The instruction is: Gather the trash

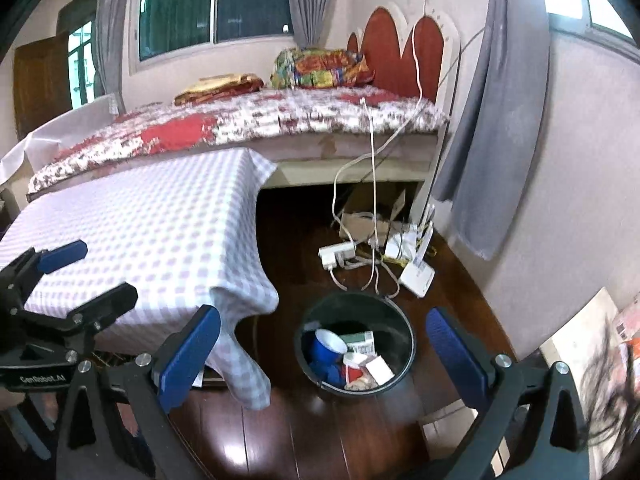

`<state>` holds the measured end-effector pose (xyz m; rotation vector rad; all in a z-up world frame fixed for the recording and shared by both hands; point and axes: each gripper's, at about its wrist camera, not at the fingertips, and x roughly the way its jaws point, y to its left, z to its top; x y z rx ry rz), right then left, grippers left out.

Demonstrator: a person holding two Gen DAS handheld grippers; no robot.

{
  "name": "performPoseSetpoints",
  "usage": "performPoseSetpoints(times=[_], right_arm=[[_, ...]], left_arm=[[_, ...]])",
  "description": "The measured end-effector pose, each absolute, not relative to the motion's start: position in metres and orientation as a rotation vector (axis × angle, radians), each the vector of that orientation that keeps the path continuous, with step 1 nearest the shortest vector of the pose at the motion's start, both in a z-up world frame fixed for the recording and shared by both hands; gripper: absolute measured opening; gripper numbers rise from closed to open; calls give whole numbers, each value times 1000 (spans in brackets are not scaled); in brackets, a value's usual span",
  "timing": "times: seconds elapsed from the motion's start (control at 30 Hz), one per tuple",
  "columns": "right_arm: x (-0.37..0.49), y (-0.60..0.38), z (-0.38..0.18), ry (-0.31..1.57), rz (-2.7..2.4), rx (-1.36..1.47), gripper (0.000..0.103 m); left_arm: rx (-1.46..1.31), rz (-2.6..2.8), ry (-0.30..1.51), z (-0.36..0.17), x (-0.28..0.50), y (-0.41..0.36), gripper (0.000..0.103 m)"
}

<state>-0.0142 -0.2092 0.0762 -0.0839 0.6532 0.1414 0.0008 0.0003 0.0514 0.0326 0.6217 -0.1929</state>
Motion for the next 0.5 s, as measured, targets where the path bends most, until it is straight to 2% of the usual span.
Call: performPoseSetpoints(times=[0.5], right_arm=[[-42, -220, 94, 593, 128, -48, 103]], left_arm=[[16, -146, 562, 70, -27, 9, 102]])
